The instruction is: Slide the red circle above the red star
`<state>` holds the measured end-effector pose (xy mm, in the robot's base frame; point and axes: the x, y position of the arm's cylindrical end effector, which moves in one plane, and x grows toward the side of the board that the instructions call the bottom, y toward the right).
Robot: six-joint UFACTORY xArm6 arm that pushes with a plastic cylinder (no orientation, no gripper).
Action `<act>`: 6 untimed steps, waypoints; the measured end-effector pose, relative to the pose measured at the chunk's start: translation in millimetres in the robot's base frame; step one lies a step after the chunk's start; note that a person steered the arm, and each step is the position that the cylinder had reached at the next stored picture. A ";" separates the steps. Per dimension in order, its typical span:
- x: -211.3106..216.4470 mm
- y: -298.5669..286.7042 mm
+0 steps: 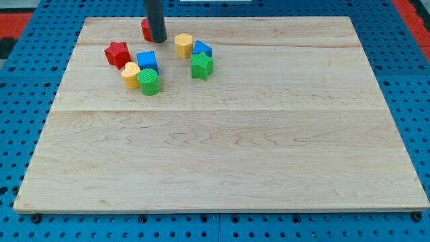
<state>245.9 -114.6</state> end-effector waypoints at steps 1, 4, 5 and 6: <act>-7.8 -17.8; -53.1 -33.2; -52.2 -75.8; -45.8 -75.9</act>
